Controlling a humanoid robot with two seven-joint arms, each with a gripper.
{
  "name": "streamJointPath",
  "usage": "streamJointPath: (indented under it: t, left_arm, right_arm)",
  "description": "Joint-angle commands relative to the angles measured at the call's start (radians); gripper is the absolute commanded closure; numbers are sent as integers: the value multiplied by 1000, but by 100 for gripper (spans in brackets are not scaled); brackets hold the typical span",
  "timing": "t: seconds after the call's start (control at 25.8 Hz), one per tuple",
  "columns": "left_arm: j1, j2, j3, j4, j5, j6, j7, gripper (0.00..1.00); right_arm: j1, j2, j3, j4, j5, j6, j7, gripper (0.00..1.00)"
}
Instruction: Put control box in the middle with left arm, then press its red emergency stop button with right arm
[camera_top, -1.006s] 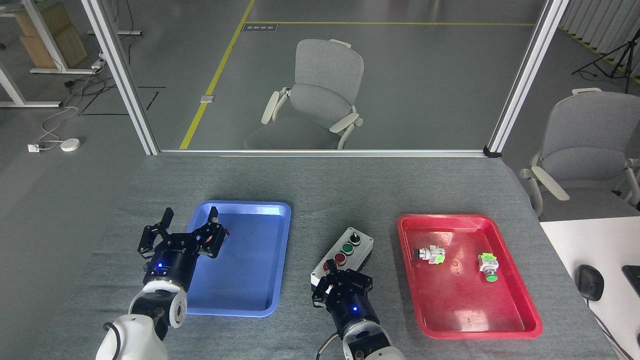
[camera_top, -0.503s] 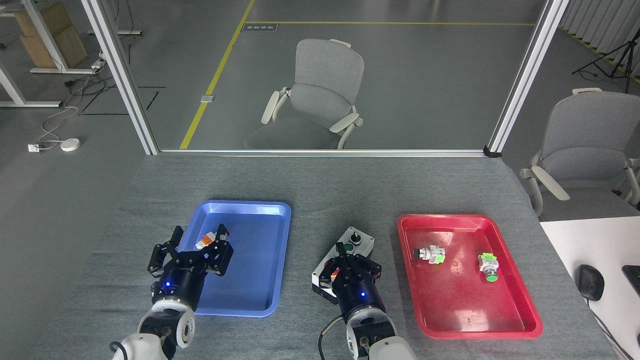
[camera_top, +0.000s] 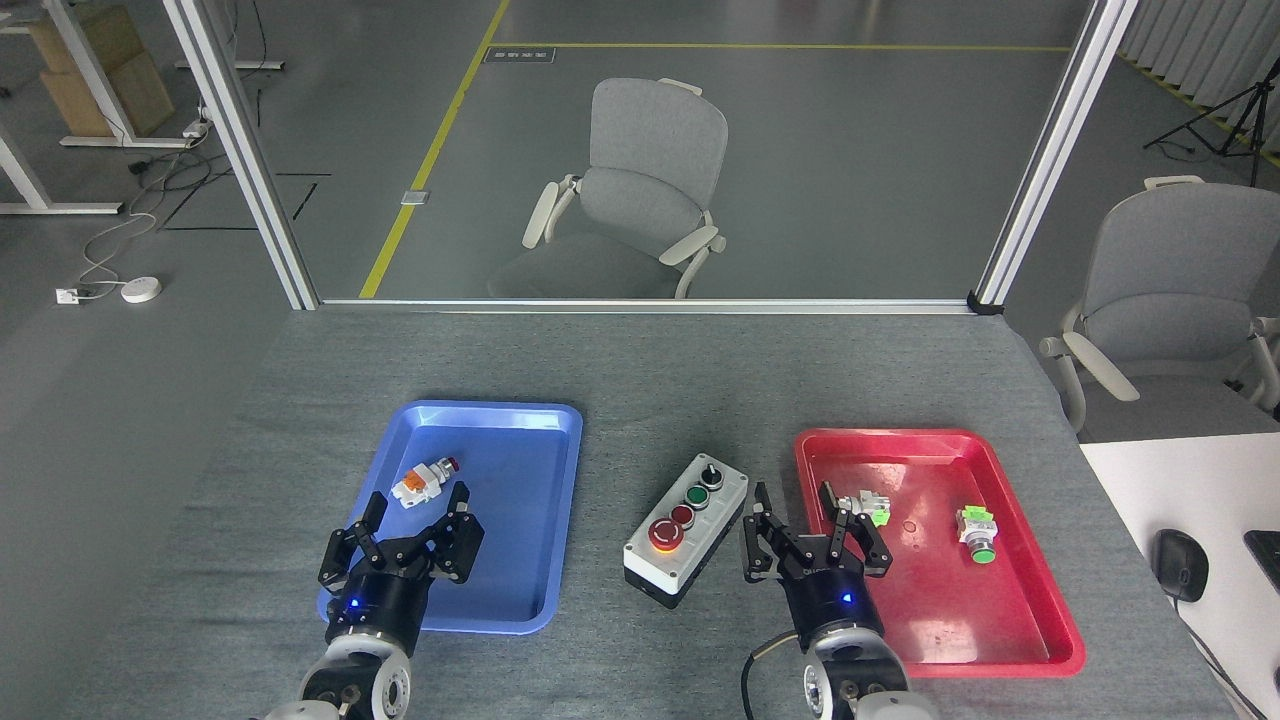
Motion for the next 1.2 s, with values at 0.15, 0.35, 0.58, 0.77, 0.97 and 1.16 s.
streamJointPath:
  t: [0.15,0.35,0.58,0.77,0.97,1.16]
  left_arm:
    - [0,-1,1,1,2,1,0,1]
    - [0,-1,1,1,2,1,0,1]
    - [0,-1,0,1,2,1,2,1]
    - [0,-1,1,1,2,1,0,1]
    - [0,-1,0,1,2,1,0,1]
    - [2,-1,0,1,2,1,0,1]
  right_arm:
    - [104,-59,-183,-23,-12,-148,-44,2]
    - [154,-67,-326,-22,-20,-264,-61,2]
    - [191,-76,-412,-23,-31,-337,-86,2]
    - [185,-110,-433,-25,-32,-343,-92,2]
    - [176,-128,-435,-79,-32,-343,-81,2]
    - [174,-111,-439,-152,-34,-329,-20,2]
